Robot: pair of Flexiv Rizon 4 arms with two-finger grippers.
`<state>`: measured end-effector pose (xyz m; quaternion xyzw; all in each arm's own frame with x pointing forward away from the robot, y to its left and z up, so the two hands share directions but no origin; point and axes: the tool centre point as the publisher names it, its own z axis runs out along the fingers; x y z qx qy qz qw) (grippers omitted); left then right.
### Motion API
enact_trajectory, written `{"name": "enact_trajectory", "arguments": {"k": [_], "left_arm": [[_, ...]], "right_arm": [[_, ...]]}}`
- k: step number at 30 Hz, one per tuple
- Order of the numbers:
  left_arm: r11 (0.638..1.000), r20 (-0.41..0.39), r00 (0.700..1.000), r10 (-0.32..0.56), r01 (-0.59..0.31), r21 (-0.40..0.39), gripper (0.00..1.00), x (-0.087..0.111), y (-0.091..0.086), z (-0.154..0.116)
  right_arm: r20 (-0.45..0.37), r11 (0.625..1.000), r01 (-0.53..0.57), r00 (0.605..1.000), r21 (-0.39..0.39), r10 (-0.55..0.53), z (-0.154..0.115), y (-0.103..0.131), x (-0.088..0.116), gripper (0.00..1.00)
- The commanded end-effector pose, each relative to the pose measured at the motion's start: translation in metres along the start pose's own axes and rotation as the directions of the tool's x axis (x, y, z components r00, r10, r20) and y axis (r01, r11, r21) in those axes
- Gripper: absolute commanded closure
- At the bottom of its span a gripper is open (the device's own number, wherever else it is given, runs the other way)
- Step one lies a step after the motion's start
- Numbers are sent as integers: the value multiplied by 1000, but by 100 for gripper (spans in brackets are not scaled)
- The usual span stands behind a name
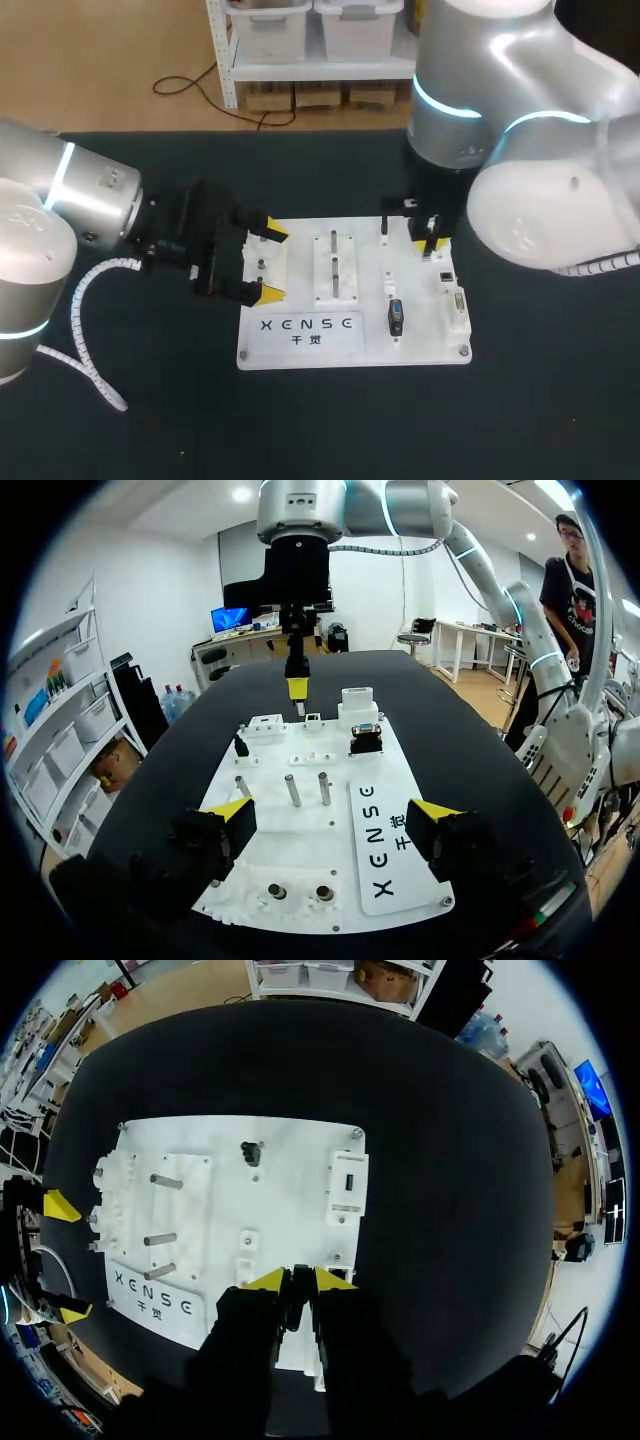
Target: Insert the Ethernet cable into its matching sockets.
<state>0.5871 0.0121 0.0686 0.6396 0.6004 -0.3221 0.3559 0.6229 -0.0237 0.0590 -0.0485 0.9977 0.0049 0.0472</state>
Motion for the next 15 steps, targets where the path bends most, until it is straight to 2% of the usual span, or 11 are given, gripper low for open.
{"name": "enact_trajectory", "arguments": {"k": [1, 15], "left_arm": [[1000, 4, 1000, 2, -2, -1, 0, 2, 0, 0], [1000, 4, 1000, 2, -2, -1, 0, 2, 0, 0]], "right_arm": [[4, 1000, -10, 1000, 5, 10, 5, -8, 3, 100], [-27, 999, -28, 999, 19, 29, 17, -21, 10, 100]]}}
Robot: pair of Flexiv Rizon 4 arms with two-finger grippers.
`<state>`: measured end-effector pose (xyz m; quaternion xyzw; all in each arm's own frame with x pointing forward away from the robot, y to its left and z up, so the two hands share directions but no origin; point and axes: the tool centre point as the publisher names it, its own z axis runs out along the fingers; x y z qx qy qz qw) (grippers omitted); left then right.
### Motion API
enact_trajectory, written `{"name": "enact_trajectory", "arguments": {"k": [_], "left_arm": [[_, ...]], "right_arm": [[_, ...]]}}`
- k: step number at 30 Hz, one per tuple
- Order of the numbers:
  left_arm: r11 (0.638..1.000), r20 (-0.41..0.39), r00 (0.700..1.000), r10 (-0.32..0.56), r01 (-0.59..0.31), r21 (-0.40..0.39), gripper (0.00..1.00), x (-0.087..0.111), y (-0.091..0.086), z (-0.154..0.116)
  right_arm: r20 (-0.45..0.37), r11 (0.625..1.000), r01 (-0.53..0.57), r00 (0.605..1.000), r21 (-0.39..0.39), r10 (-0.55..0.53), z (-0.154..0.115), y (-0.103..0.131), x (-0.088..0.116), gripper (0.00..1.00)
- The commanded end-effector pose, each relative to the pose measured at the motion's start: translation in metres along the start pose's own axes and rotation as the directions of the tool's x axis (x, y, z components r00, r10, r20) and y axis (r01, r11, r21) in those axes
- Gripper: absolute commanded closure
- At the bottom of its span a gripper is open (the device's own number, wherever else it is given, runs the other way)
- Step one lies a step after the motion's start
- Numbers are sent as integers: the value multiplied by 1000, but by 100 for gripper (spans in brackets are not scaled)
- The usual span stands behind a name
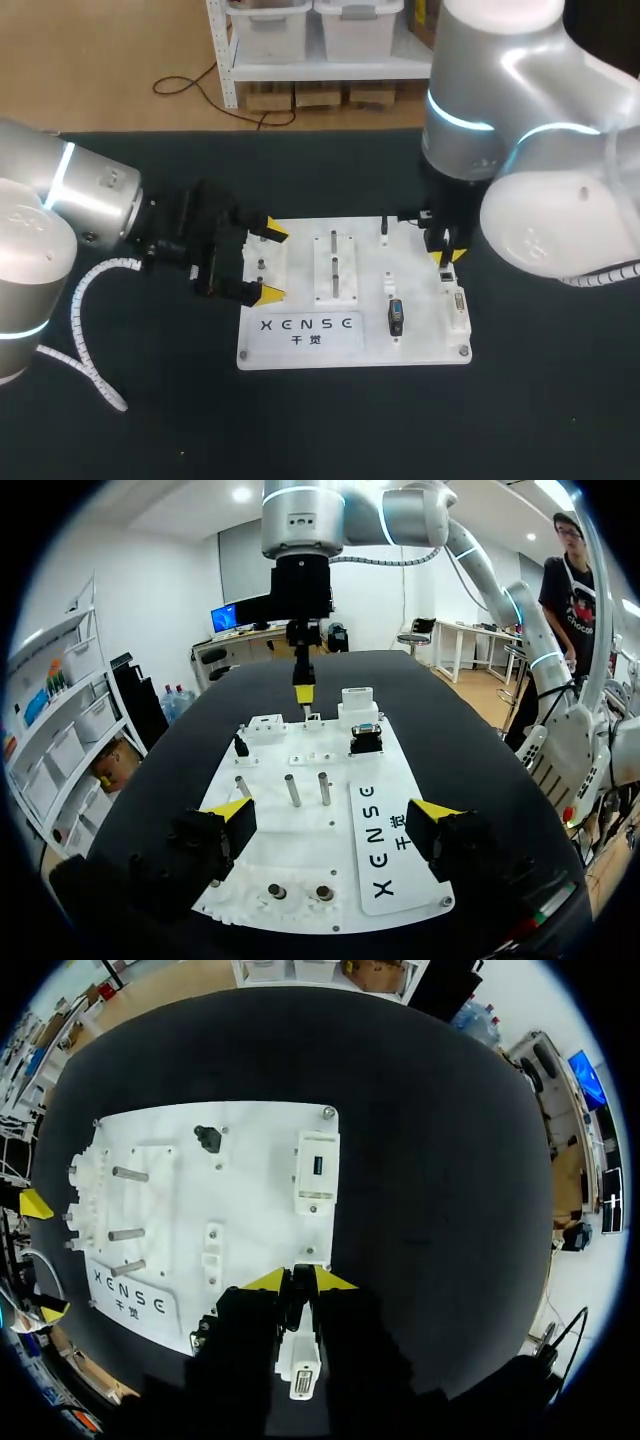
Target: Insert the Ethernet cable into its matching sockets.
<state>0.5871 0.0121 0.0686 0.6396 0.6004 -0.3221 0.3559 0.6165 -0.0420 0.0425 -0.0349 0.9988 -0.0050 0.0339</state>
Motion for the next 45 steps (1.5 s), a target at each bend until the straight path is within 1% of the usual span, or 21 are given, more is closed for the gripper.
{"name": "enact_trajectory", "arguments": {"k": [1, 9, 28, 45], "left_arm": [[1000, 4, 1000, 2, -2, -1, 0, 2, 0, 0], [1000, 4, 1000, 2, -2, -1, 0, 2, 0, 0], [1000, 4, 1000, 2, -2, -1, 0, 2, 0, 0], [1000, 4, 1000, 2, -2, -1, 0, 2, 0, 0]], "right_arm": [[-1, 1000, -4, 1000, 0, 4, 3, -4, 0, 100], [-8, 1000, -8, 1000, 5, 8, 7, -7, 2, 100], [-19, 1000, -5, 1000, -1, 5, 9, -5, 2, 100], [-27, 1000, 0, 1000, 4, 0, 17, -7, 3, 100]]}}
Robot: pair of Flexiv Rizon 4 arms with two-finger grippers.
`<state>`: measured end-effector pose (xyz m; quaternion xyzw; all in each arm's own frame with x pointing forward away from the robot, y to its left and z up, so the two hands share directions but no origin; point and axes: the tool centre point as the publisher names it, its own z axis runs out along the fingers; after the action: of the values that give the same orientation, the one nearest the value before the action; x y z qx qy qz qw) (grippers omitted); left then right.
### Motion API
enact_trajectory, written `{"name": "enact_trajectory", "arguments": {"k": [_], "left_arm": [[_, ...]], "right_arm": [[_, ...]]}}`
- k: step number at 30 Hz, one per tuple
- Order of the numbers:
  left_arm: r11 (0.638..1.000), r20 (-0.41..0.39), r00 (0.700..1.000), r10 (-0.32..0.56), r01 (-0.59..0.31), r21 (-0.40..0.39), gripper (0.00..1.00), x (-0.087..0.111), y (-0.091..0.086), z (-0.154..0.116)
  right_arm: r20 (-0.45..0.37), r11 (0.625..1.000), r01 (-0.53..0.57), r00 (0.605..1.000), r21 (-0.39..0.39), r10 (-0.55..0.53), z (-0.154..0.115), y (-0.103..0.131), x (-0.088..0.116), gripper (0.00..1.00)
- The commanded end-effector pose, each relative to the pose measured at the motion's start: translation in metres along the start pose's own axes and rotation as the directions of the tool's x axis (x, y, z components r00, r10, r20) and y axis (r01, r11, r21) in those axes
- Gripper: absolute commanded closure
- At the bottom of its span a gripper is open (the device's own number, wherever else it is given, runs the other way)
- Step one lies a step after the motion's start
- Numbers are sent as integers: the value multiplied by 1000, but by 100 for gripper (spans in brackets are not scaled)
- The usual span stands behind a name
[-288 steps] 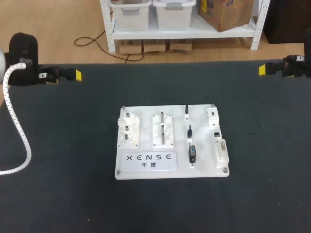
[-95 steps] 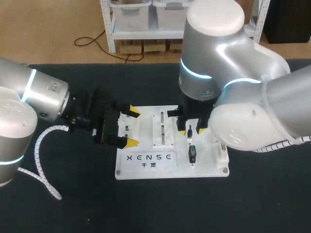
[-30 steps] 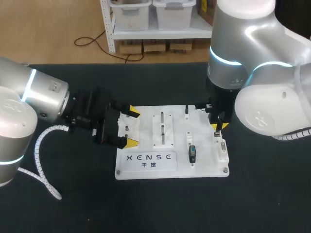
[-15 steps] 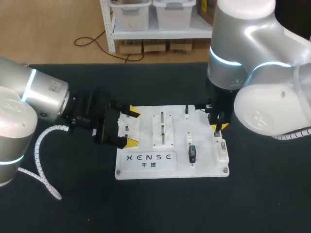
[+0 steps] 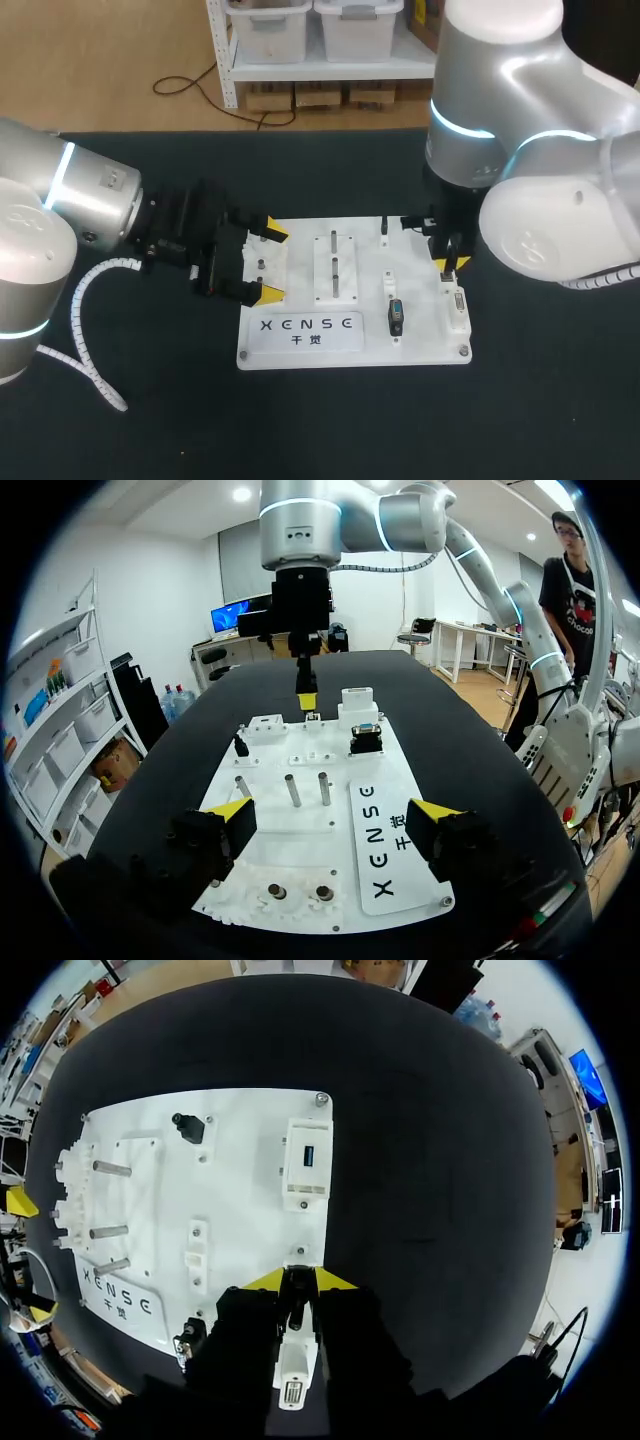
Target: Insert the Ethernet cable into its matching sockets.
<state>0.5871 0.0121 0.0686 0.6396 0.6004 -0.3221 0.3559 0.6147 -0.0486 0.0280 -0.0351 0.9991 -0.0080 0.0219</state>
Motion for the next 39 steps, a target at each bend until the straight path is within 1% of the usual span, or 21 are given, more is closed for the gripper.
{"name": "enact_trajectory", "arguments": {"k": [1, 24, 27, 30, 31, 32, 33, 39], "left_arm": [[1000, 4, 1000, 2, -2, -1, 0, 2, 0, 0], [1000, 4, 1000, 2, -2, -1, 0, 2, 0, 0], [1000, 4, 1000, 2, -2, -1, 0, 2, 0, 0], [1000, 4, 1000, 2, -2, -1, 0, 2, 0, 0], [1000, 4, 1000, 2, -2, -1, 0, 2, 0, 0], [1000, 4, 1000, 2, -2, -1, 0, 2, 0, 0], [1000, 4, 1000, 2, -2, -1, 0, 2, 0, 0], [1000, 4, 1000, 2, -2, -1, 0, 2, 0, 0]], "right_arm": [[-3, 1000, 0, 1000, -1, 0, 4, -1, 0, 100], [-25, 1000, -13, 1000, 12, 13, 23, -3, 2, 100], [-25, 1000, -16, 1000, 16, 16, 23, -4, 3, 100], [-7, 1000, -13, 1000, 13, 13, 17, -5, 2, 100], [5, 1000, -10, 1000, 9, 10, 13, -5, 1, 77], [13, 1000, -3, 1000, 5, 3, 9, -5, 1, 35], [26, 1000, 5, 1000, -4, -5, 5, -5, 0, 0], [26, 1000, 5, 1000, -4, -5, 5, -5, 0, 0]]}}
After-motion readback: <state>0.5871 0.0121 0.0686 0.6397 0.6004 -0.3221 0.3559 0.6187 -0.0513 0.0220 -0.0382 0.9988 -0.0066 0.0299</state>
